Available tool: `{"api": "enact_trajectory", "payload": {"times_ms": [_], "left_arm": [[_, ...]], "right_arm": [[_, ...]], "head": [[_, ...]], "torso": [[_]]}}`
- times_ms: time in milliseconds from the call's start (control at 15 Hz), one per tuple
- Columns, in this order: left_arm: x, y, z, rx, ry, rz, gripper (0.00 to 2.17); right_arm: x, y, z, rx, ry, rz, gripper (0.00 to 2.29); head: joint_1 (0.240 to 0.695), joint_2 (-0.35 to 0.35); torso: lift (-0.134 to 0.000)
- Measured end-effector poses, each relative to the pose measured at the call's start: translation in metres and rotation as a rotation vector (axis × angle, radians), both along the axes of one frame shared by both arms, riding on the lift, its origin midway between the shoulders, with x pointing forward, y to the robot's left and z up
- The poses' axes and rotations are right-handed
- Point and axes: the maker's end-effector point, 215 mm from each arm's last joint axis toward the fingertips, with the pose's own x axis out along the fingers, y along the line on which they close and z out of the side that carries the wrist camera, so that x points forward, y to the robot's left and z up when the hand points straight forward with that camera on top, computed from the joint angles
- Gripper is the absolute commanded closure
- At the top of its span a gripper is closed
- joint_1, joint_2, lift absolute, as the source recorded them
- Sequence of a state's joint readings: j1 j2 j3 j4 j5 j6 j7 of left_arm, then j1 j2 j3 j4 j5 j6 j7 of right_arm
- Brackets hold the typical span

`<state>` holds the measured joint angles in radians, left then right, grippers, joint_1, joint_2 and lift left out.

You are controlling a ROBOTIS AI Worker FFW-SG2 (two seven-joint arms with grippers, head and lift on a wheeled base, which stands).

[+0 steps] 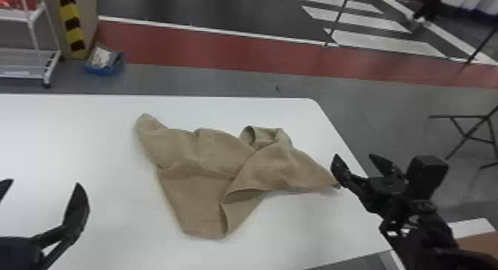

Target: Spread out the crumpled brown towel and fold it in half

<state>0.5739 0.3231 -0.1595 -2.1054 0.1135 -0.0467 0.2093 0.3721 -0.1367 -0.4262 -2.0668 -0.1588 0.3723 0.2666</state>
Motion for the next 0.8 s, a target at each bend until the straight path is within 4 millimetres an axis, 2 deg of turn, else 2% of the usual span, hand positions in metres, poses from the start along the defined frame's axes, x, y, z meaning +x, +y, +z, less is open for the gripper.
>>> {"api": "enact_trajectory", "payload": {"times_ms": [67, 133, 200, 333, 467, 600, 800], "left_arm": [[0.0, 0.0, -0.001, 0.0, 0.001, 0.001, 0.07], [0.0, 0.0, -0.002, 0.0, 0.003, 0.002, 0.07], [0.0, 0.001, -0.002, 0.001, 0.003, 0.002, 0.07], [0.0, 0.001, 0.0, 0.002, 0.002, 0.006, 0.07], [0.001, 0.002, 0.0, 0.005, 0.002, 0.008, 0.07], [0.001, 0.003, 0.0, 0.006, 0.002, 0.008, 0.07], [0.001, 0.003, -0.001, 0.007, 0.003, 0.008, 0.07]], "right_arm": [[0.005, 0.018, 0.004, 0.015, -0.004, 0.028, 0.13], [0.01, 0.044, 0.006, 0.031, -0.006, 0.071, 0.16], [0.014, 0.075, 0.005, 0.042, -0.002, 0.123, 0.22], [0.018, 0.139, -0.004, 0.05, 0.027, 0.235, 0.22], [0.016, 0.207, -0.016, 0.029, 0.057, 0.347, 0.29], [0.01, 0.264, -0.026, -0.008, 0.084, 0.441, 0.29], [0.001, 0.325, -0.043, -0.051, 0.131, 0.532, 0.35]], "head": [[0.695, -0.258], [0.695, -0.237], [0.695, -0.178], [0.695, -0.11], [0.695, -0.036], [0.695, 0.062], [0.695, 0.128]], "torso": [[-0.125], [-0.125], [-0.125], [-0.125], [-0.125], [-0.125], [-0.125]]}}
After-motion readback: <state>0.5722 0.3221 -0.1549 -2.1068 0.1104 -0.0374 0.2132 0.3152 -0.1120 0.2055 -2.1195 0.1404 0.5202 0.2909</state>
